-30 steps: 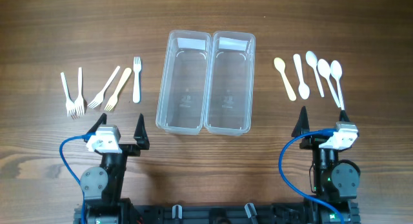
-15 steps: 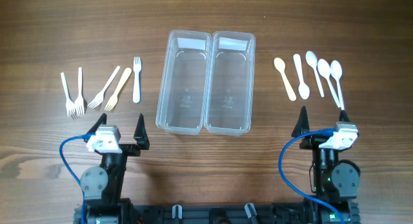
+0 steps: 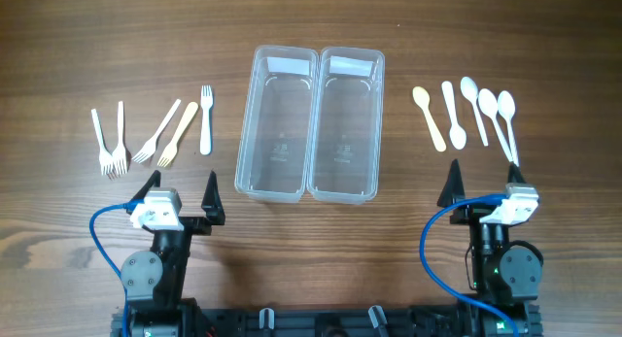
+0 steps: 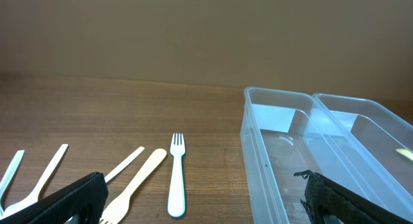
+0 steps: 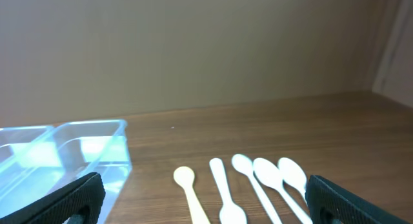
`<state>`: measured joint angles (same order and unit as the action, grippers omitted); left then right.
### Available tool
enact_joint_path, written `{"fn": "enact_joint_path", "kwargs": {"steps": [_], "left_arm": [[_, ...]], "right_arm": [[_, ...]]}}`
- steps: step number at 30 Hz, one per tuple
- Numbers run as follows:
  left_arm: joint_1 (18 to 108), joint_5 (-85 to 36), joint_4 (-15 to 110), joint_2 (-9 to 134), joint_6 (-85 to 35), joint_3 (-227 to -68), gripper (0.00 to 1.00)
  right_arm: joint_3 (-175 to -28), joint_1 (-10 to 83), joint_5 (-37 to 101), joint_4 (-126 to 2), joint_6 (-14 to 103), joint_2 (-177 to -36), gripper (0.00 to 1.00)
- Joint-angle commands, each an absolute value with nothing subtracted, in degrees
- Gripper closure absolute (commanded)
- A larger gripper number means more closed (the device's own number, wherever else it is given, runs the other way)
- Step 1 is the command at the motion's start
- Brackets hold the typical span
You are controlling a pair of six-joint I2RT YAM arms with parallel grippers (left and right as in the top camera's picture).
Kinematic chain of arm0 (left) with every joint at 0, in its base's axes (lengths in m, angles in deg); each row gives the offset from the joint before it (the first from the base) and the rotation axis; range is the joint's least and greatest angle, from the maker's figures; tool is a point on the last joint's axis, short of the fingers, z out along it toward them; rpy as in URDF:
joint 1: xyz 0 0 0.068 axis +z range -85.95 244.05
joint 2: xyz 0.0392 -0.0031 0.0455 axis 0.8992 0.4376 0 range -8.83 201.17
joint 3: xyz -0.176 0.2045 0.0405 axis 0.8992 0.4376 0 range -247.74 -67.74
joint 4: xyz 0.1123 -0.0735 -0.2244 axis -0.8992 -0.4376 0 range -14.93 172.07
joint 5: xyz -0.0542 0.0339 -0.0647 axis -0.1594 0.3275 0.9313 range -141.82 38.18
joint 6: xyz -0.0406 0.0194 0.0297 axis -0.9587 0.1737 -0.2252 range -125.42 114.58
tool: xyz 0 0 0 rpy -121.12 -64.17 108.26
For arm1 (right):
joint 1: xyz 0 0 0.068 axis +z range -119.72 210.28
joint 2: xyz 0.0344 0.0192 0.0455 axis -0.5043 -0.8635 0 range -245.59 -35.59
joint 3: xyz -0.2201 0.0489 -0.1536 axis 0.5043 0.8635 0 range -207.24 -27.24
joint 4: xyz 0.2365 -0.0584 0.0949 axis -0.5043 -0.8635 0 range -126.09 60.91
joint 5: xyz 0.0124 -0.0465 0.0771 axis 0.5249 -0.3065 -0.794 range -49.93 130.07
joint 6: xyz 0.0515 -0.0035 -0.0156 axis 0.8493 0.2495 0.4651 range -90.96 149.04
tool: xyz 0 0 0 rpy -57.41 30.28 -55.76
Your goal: Pack container
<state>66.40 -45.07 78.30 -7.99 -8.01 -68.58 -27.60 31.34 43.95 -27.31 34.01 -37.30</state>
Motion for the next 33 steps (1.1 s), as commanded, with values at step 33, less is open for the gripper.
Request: {"fn": "enact_joint_path", "kwargs": {"steps": [33], "left_arm": [[66.44, -45.42, 78.41, -8.23, -7.13, -68.05, 0.00]], "right_arm": [[-104.80, 31.39, 33.64, -76.16, 15.17, -113.56, 0.19]]}}
